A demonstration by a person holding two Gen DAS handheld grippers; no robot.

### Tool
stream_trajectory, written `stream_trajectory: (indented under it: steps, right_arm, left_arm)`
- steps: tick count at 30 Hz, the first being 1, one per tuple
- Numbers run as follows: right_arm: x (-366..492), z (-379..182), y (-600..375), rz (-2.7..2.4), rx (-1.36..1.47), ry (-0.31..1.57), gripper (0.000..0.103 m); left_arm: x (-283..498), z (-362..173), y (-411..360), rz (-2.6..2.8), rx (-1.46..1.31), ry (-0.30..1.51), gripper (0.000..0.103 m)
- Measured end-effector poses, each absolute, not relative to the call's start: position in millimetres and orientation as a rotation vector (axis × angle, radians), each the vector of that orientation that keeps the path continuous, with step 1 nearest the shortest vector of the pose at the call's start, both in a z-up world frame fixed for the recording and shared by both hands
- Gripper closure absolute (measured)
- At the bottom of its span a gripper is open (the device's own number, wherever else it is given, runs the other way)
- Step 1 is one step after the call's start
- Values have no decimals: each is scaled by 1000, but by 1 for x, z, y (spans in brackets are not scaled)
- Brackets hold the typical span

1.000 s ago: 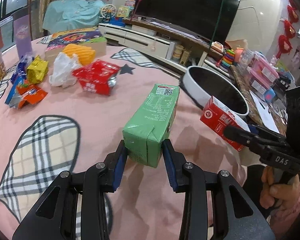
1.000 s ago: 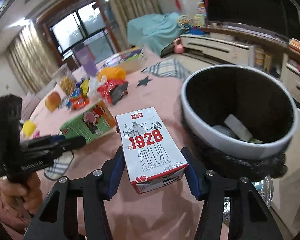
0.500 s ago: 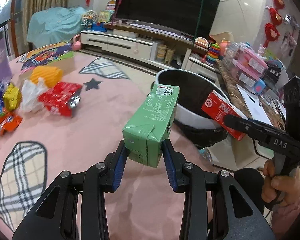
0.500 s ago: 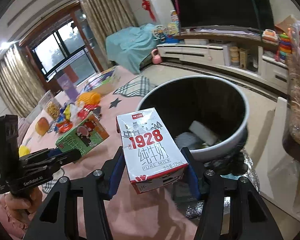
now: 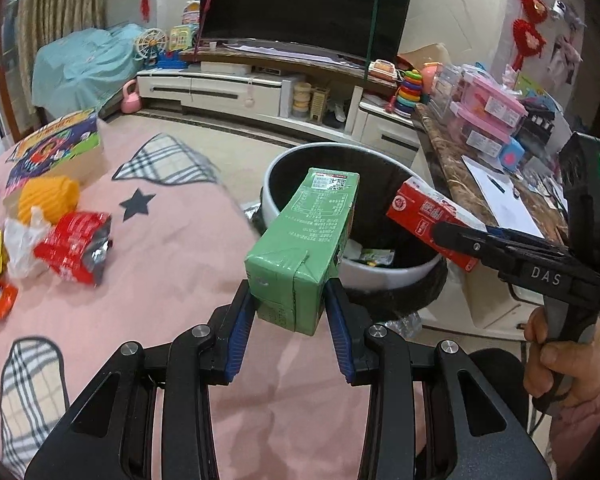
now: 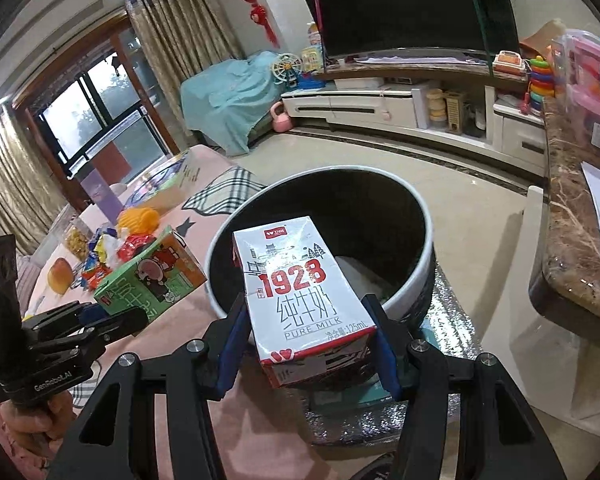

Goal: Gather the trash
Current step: 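Open left gripper dropping green carton while right gripper drops milk carton into bin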

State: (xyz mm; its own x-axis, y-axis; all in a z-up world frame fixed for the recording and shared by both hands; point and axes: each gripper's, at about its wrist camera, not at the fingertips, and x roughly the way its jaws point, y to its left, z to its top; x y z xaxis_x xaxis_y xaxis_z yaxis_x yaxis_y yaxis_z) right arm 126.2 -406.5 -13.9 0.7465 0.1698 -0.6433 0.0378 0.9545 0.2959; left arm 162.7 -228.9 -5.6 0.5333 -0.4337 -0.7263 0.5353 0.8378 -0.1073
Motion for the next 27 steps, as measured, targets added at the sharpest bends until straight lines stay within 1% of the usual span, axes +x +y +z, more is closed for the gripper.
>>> stream_trajectory:
  steps: [22,24,25,27]
  right_arm:
    - [161,-17,-430,48,286,773,47]
    - [164,-17,-431,49,284,778,48]
    - [164,-17,-430,48,281,780,52]
    - [167,-17,-431,48,276,790,54]
  left_arm:
    - [198,-9,-273,-604,216,845,68]
    - [199,-9,-275,-606,219,846,68]
    - [199,-9,-276,-605,220,846,68]
    - [201,-9,-278,-605,222,847,68]
